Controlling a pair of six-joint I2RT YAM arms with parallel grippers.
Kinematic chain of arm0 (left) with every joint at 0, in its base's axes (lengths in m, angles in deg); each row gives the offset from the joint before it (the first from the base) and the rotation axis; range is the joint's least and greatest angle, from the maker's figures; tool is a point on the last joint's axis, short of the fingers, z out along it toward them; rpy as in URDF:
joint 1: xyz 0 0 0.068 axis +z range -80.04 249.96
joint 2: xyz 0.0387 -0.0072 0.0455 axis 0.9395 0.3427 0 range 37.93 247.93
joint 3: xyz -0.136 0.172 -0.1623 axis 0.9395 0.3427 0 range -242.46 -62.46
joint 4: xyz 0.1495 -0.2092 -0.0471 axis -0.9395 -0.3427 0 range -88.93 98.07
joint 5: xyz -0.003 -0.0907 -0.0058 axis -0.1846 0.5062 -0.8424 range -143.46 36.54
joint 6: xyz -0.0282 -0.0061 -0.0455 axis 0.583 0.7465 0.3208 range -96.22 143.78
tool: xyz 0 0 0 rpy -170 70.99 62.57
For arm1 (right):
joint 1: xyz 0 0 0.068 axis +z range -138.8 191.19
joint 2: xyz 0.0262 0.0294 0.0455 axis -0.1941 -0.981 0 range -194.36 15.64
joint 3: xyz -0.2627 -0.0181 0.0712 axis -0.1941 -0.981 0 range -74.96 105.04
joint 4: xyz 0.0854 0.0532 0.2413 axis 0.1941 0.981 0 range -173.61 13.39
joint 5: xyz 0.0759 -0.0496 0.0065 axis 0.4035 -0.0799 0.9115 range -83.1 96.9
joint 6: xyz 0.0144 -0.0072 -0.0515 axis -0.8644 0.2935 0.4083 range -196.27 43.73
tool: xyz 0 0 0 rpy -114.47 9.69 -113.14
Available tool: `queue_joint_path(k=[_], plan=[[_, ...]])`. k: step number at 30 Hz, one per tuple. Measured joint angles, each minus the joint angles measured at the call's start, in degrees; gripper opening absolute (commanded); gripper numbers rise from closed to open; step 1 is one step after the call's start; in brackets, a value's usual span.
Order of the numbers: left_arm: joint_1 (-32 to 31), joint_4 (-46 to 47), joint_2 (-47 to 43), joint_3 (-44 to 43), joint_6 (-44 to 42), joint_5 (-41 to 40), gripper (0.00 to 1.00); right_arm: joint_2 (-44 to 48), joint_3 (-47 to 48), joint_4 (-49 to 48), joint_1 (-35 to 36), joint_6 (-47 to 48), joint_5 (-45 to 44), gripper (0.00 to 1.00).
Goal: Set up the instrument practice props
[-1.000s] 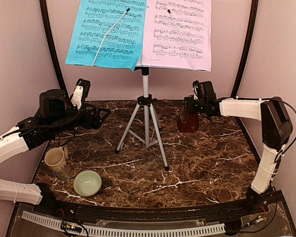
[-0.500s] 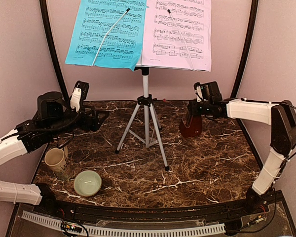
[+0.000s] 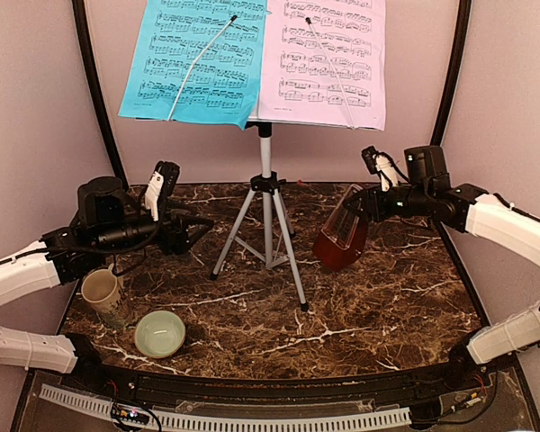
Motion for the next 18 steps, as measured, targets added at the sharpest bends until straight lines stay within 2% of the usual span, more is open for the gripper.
queue_joint_path(k=[7, 14, 18], plan=[[-2.2, 4.2, 0.7, 3.0, -2.4, 6.2, 0.66, 8.3, -4.7, 6.6, 7.1, 2.6, 10.7, 0.32], [-9.4, 6.5, 1.9, 5.5, -6.1, 6.8, 0.63, 13.7, -5.7, 12.1, 10.6, 4.5, 19.0, 0.31], [-10.7, 7.7, 2.6, 8.4, -6.7, 7.7, 0.61, 15.4, -5.8, 11.6, 12.1, 5.9, 23.8, 0.27]])
